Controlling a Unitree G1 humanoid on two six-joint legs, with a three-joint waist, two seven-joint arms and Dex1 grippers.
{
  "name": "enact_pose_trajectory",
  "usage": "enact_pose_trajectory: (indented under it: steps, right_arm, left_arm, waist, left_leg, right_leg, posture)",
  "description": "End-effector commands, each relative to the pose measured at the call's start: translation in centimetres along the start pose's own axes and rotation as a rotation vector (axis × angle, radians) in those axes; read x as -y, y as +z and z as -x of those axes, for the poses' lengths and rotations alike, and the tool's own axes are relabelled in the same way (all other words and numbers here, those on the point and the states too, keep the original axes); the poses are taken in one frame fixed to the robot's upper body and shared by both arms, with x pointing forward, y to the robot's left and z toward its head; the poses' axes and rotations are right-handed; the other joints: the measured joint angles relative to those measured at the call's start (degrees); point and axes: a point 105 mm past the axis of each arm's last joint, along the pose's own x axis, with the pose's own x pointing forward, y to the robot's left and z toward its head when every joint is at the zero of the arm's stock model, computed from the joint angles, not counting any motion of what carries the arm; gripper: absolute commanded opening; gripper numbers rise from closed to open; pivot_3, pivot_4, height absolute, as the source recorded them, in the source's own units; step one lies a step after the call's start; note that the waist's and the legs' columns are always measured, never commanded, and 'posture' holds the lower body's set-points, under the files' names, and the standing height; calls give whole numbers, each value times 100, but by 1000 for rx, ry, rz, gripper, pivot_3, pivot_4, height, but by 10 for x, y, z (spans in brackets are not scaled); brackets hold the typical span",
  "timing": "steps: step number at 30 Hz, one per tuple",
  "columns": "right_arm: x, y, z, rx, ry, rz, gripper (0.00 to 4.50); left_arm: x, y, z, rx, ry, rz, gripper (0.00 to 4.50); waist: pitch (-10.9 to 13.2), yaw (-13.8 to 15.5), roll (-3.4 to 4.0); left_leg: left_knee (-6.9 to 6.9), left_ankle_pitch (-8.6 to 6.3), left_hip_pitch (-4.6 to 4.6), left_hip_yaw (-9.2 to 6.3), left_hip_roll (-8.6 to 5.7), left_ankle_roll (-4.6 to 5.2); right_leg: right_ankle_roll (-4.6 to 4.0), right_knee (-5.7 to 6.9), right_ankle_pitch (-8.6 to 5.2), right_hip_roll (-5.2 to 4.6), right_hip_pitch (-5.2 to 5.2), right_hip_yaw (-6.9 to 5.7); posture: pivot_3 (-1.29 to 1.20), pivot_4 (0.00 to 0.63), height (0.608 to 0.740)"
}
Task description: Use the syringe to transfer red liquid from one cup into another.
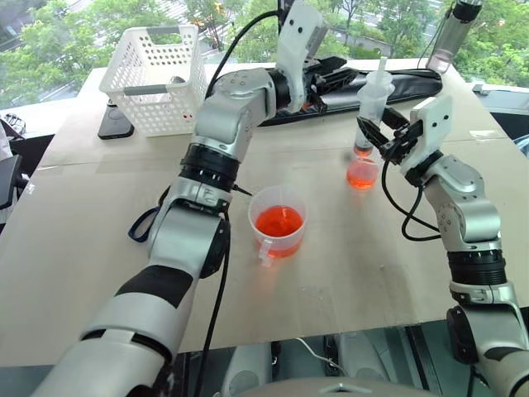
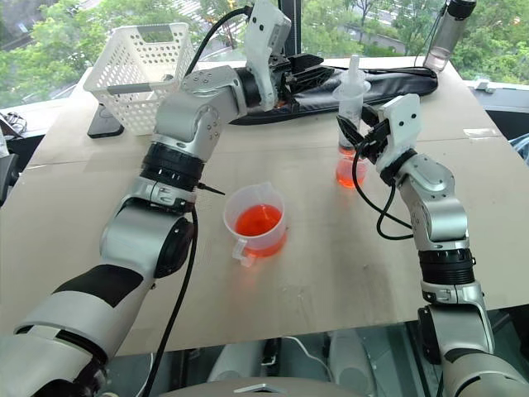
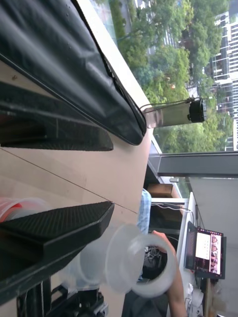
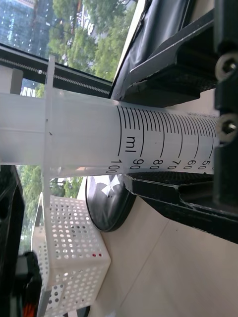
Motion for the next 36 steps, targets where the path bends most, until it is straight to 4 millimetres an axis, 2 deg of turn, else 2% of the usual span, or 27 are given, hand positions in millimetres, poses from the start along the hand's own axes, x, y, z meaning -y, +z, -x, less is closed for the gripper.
enact_pose_trajectory:
  steps: [1, 6, 12, 21, 29, 36]
  right_arm:
    - [-1, 13, 4, 45, 45, 41, 1422]
    - [-3, 11, 5, 29, 98, 55, 1422]
    - [0, 12, 6, 24, 124, 56, 1422]
    - [11, 22, 4, 49, 91, 12, 1422]
    - [18, 30, 7, 63, 73, 10, 1422]
    - [16, 33, 10, 54, 102, 40, 1422]
  left_arm:
    - [8, 25, -9, 67, -55, -72, 1654]
    - [21, 32, -12, 101, -144, -95, 1654]
    - [25, 36, -11, 108, -182, -126, 1654]
    - [20, 45, -5, 126, -186, -139, 1654]
    - [19, 44, -5, 118, -193, -151, 1654]
    - [22, 45, -8, 120, -207, -156, 1654]
  waist:
    - [1, 8, -1]
    - [3, 3, 0]
    - [3, -3, 0]
    - [3, 0, 1]
    - [3, 5, 1]
    - [3, 7, 1]
  left_leg:
    - [0, 0, -1, 0, 0, 0]
    - [0, 0, -1, 0, 0, 1]
    - [0, -1, 0, 0, 1, 1]
    - [1, 0, -1, -1, 1, 1]
    - [2, 0, -1, 0, 0, 1]
    - [2, -1, -1, 0, 0, 1]
  right_leg:
    - [0, -1, 0, 0, 0, 0]
    - [1, -1, 0, -1, 0, 0]
    - [1, 1, 0, 0, 0, 0]
    - [1, 1, 0, -1, 0, 0]
    - [1, 2, 0, -1, 0, -1]
    - [1, 2, 0, -1, 0, -1]
  posture:
    - [0, 150, 724]
    - [0, 150, 724]
    - [0, 150, 724]
    - [0, 150, 724]
    - [0, 150, 724]
    - [0, 150, 724]
